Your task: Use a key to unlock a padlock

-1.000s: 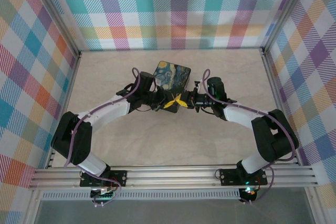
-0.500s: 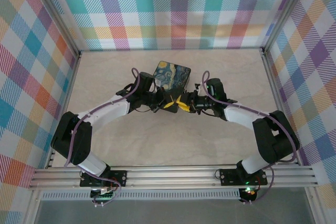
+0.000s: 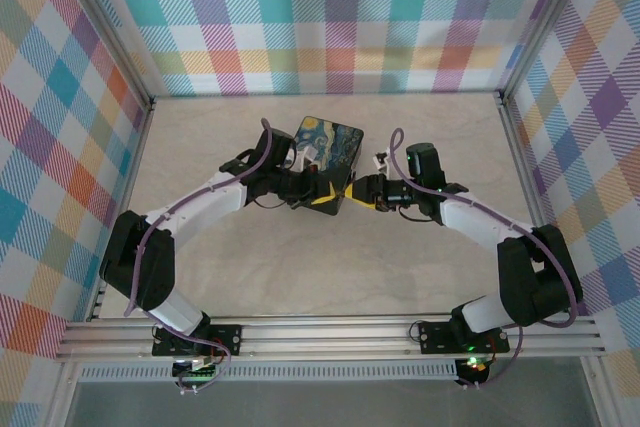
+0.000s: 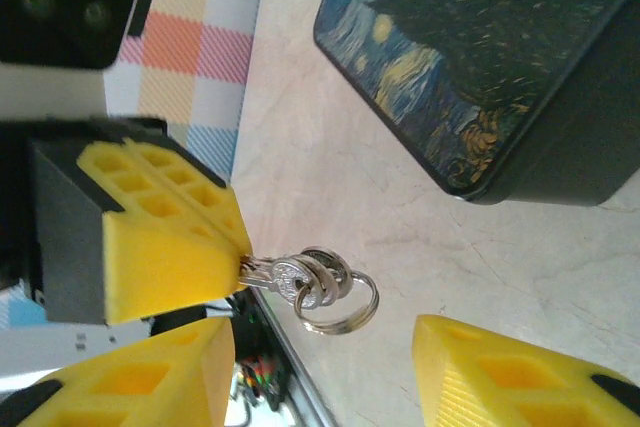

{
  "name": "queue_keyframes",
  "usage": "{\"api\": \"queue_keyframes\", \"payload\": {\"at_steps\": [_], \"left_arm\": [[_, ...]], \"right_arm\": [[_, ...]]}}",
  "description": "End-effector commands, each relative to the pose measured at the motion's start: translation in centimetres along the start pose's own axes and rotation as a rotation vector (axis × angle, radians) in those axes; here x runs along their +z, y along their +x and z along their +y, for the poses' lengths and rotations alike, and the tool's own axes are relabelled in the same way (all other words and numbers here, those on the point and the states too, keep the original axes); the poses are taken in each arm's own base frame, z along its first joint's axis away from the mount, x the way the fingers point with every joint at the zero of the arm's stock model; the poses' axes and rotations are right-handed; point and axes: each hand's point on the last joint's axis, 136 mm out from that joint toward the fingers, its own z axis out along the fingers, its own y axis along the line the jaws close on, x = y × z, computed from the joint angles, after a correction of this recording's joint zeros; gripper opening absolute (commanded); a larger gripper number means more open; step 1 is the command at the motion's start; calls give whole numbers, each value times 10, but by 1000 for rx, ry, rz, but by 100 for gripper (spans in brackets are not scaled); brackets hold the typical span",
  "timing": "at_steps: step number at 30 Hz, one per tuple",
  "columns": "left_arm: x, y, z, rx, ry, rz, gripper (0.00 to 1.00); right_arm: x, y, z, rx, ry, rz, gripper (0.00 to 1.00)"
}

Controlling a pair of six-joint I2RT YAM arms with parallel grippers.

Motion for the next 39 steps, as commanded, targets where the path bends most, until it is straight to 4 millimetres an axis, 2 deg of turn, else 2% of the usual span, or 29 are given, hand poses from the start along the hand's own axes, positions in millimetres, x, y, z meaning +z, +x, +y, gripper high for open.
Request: {"api": "queue_keyframes", "payload": {"at_steps": [1,8,14,19,20,21,24,31,36,39], "left_arm": [[-3,9,-7,52,29,67,0],[-5,9,-15,58,59,73,0],[-3,7,-13,45,53,68,0],[1,0,4,11,-24,48,0],[1,-3,10,-3,-50,37,9],[1,-5,14,-15,-65,28,17],[1,-11,15,-41,-67,1,23],[4,-12,14,-76,-66,-31,23],[11,-8,28,-112,-101,-35,22],[15,-5,30,-132,-91,-31,21]], "right_arm": [[1,4,15,-161,-66,43,52],[6,0,19,-166,-129,42,48],[7,2,24,-150,-173,69,28],[8,3,17,-121,-131,74,14],[9,4,13,-108,-118,78,13],[9,4,11,-99,-111,80,12],[8,3,9,-87,-101,62,12],[7,-4,12,-74,-102,16,12],[7,-5,10,-59,-91,11,9],[7,-6,10,-47,-91,7,9]]}}
